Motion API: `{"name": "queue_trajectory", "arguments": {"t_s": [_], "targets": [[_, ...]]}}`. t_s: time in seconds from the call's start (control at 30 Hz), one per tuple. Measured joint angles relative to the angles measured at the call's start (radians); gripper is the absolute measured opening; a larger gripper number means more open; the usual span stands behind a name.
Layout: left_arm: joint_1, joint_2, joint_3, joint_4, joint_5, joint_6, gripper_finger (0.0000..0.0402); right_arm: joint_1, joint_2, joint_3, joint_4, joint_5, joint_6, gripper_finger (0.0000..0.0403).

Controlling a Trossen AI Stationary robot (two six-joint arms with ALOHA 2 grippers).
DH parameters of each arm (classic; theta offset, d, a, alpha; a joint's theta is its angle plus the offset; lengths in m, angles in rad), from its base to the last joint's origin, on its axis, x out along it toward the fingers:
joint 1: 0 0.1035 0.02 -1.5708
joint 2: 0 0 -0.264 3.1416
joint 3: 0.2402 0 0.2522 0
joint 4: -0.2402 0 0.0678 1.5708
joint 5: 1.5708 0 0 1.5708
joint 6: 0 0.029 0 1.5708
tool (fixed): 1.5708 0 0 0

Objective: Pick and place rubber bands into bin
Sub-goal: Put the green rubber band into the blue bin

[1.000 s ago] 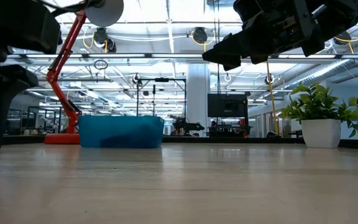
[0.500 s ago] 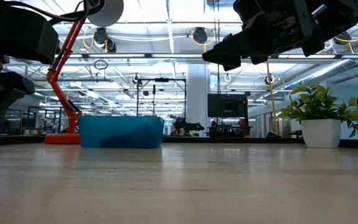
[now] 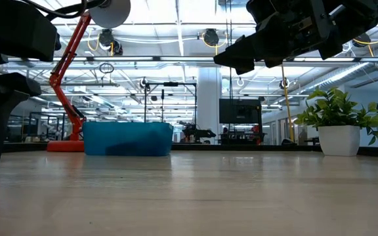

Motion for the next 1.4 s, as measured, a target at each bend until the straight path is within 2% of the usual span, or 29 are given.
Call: {"name": "queue_trajectory", "arguments": {"t_s": [0.2, 0.4, 0.83, 0.93, 1.2, 1.4], "targets": [[0.001, 0.000, 0.000, 0.001, 0.015, -0.004, 0.0246, 0.000, 0.000, 0.000, 0.000, 0.000, 0.000, 0.0175], [0.012, -0.001, 0.000, -0.007, 0.061, -0.082, 0.0246, 0.000, 0.000, 0.000, 0.000, 0.000, 0.000, 0.0172], [0.014, -0.001, 0.001, -0.019, 0.060, -0.093, 0.0240, 0.000, 0.000, 0.000, 0.000, 0.000, -0.019, 0.0172], [0.014, -0.001, 0.001, -0.021, 0.058, -0.096, 0.0213, 0.000, 0.000, 0.000, 0.000, 0.000, -0.020, 0.0173], [0.014, -0.001, 0.001, -0.023, 0.060, -0.092, 0.0092, 0.000, 0.000, 0.000, 0.000, 0.000, -0.023, 0.0173], [0.013, -0.001, 0.001, -0.020, 0.062, -0.054, 0.0017, 0.000, 0.000, 0.000, 0.000, 0.000, -0.023, 0.0174]]}}
